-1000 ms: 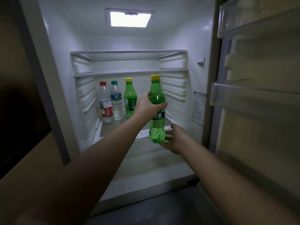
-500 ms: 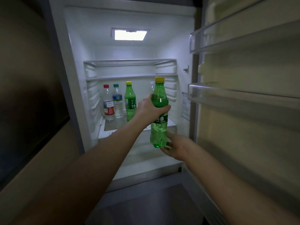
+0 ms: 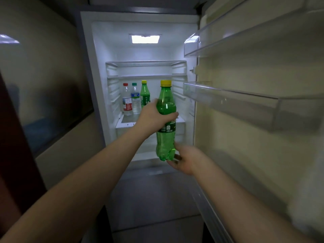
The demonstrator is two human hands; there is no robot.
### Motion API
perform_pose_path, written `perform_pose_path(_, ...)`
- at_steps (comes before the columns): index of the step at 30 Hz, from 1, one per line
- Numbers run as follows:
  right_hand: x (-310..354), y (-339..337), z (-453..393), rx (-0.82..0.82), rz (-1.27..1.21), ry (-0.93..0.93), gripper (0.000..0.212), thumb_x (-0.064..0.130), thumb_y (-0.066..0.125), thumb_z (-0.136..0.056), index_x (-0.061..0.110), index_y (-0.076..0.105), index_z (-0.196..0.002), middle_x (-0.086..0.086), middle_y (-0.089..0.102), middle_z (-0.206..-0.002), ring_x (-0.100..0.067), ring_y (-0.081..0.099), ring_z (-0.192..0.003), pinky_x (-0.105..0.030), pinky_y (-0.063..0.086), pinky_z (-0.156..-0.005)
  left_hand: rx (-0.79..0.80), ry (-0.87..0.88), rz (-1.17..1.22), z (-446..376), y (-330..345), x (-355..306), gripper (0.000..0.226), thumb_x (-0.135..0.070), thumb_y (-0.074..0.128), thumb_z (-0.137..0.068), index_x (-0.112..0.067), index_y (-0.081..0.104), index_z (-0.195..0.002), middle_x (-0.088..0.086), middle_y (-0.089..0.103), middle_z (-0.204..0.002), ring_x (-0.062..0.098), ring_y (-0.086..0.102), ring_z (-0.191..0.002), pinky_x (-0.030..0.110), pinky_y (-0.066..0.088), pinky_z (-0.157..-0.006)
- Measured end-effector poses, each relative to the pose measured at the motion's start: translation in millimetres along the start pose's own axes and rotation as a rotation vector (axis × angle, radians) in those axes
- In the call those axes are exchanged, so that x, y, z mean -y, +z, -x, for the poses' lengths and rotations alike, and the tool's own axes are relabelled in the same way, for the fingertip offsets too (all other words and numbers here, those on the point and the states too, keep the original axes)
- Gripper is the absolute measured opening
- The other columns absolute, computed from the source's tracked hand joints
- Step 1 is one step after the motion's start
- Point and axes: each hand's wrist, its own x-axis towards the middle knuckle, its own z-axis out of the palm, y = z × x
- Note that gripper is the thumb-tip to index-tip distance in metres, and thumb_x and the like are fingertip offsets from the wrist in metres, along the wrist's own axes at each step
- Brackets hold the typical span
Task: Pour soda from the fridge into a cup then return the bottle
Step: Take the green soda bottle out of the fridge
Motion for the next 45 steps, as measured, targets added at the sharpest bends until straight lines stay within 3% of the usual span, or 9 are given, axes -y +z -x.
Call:
perform_pose_path(3,-13.0,-6.3,17.9,0.023,0.039,0.003,0.020,0.025,0.056,-0.096,0.006,0.059,-0.102,-0.012,0.063,-0.084,-0.021,0.061,-0.068,-0.034,0.054,-0.059,-0.035,0.000,-0.026,33.9,-5.3,-15.1,0.047,-0.040,0.081,-0.073,-0.021,0.059,-0.110,-0.008,0.066,-0.101,0.007,0.063,-0.091,0.030,0.054,-0.080)
perform_pose_path(6,-24.3,-12.1,38.0,0.030,0.051,0.007,0.037,0.024,0.058,-0.095,0.006,0.051,-0.127,-0.011,0.065,-0.082,-0.020,0.063,-0.060,-0.027,0.052,-0.043,-0.060,0.007,-0.081,64.6,-12.3,-30.4,0.046,-0.042,0.080,-0.074,-0.022,0.059,-0.110,-0.009,0.066,-0.101,0.005,0.061,-0.091,0.021,0.049,-0.073)
perform_pose_path(9,-31.2,-15.8,67.1,0.086,0.051,0.024,0.017,0.023,0.057,-0.095,0.006,0.060,-0.092,-0.010,0.063,-0.079,-0.019,0.061,-0.065,-0.030,0.055,-0.050,-0.063,-0.009,-0.091,88.5,-21.7,-46.7,0.045,-0.042,0.080,-0.075,-0.022,0.060,-0.111,-0.009,0.066,-0.100,0.005,0.062,-0.090,0.018,0.047,-0.069)
perform_pose_path(11,-35.8,-16.9,86.6,0.091,0.050,0.011,0.018,0.022,0.056,-0.096,0.007,0.059,-0.086,-0.011,0.063,-0.081,-0.021,0.060,-0.069,-0.033,0.053,-0.061,-0.075,-0.004,-0.099,104.3,-27.2,-55.9,0.040,-0.039,0.079,-0.076,-0.022,0.060,-0.107,-0.012,0.065,-0.095,0.000,0.060,-0.085,0.017,0.046,-0.067)
perform_pose_path(16,-56.3,-17.3,132.0,0.051,0.098,-0.003,0.015,0.022,0.052,-0.098,0.011,0.058,-0.089,-0.009,0.061,-0.086,-0.020,0.058,-0.072,-0.032,0.051,-0.064,-0.076,0.004,-0.074,147.0,-39.0,-71.7,0.039,-0.034,0.079,-0.075,-0.020,0.061,-0.107,-0.007,0.068,-0.098,0.009,0.064,-0.091,0.031,0.055,-0.081)
perform_pose_path(27,-123.2,-36.7,257.6,-0.038,0.077,-0.012,0.018,0.026,0.055,-0.096,0.013,0.061,-0.083,-0.007,0.063,-0.079,-0.017,0.057,-0.069,-0.029,0.050,-0.065,0.006,-0.004,-0.039,269.1,-58.9,-114.2,0.040,-0.035,0.079,-0.075,-0.022,0.061,-0.108,-0.008,0.068,-0.099,0.009,0.064,-0.093,0.032,0.053,-0.084)
perform_pose_path(34,-154.8,-75.8,343.9,-0.066,-0.058,-0.050,0.014,0.022,0.057,-0.096,0.013,0.067,-0.101,-0.005,0.069,-0.081,-0.012,0.064,-0.066,-0.020,0.052,-0.048,0.104,0.024,0.010,338.2,-47.4,-159.7,0.039,-0.035,0.082,-0.072,-0.022,0.062,-0.103,-0.006,0.070,-0.097,0.011,0.066,-0.092,0.038,0.055,-0.086)
perform_pose_path(42,-162.0,-137.4,432.2,-0.151,-0.181,-0.141,0.018,0.020,0.047,-0.101,0.015,0.063,-0.094,-0.001,0.070,-0.077,-0.010,0.065,-0.068,-0.025,0.052,-0.063,0.222,0.149,0.053,394.8,-6.3,-225.6,0.038,-0.033,0.083,-0.071,-0.024,0.061,-0.101,-0.008,0.070,-0.094,0.009,0.066,-0.088,0.027,0.052,-0.078)
perform_pose_path(45,-162.9,-172.3,466.6,-0.207,-0.207,-0.173,0.019,0.023,0.047,-0.101,0.014,0.063,-0.105,-0.001,0.072,-0.084,-0.009,0.068,-0.071,-0.025,0.052,-0.065,0.284,0.191,0.091,419.2,18.8,-256.4,0.040,-0.036,0.083,-0.069,-0.024,0.061,-0.100,-0.007,0.070,-0.094,0.010,0.065,-0.089,0.028,0.052,-0.078)
